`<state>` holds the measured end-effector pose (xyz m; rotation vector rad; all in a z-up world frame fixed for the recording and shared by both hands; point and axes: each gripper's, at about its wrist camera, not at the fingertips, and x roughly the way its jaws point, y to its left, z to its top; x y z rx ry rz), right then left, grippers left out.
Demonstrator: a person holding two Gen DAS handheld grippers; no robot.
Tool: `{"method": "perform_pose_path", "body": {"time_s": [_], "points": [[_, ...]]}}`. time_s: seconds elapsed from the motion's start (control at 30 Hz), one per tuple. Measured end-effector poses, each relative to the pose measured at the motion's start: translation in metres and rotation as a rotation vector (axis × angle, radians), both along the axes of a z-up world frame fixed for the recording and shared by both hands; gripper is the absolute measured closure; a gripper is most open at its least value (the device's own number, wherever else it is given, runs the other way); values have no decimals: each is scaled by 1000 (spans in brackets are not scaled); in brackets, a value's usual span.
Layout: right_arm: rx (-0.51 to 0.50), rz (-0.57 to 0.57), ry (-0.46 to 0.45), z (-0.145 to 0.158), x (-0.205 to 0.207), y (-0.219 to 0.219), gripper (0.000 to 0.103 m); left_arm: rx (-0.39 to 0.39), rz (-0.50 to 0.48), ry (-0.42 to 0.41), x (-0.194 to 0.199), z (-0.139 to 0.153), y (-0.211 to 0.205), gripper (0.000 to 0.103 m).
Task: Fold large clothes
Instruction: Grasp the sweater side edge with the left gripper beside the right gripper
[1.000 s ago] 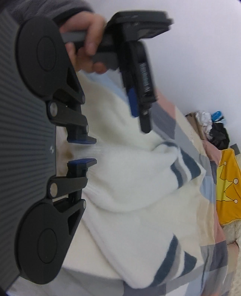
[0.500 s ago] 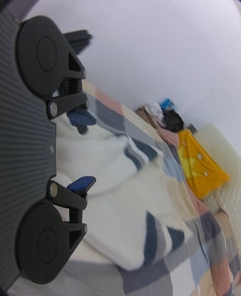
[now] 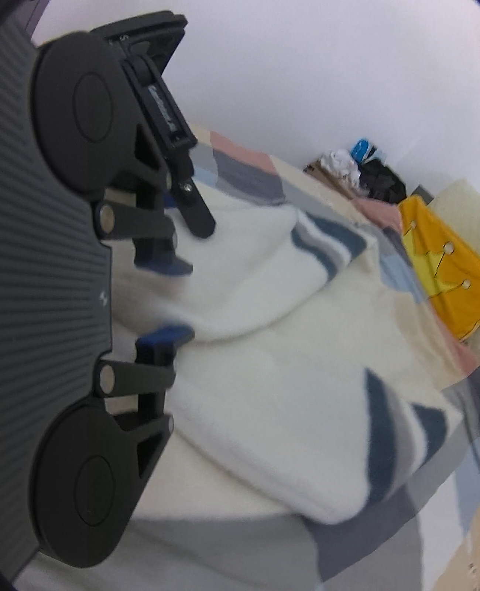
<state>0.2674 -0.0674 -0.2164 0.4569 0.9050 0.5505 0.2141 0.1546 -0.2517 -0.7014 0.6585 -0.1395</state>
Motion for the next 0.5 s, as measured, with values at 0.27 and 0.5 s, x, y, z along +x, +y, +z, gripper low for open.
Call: {"method": "perform_pose_path", "body": {"time_s": [0.27, 0.5], "points": [[7, 22, 12, -1, 1, 4, 79, -68, 116, 56, -9, 2, 16, 94], [48, 2, 78, -8, 4, -3, 75, -10, 112, 138, -32, 9, 11, 95]]}}
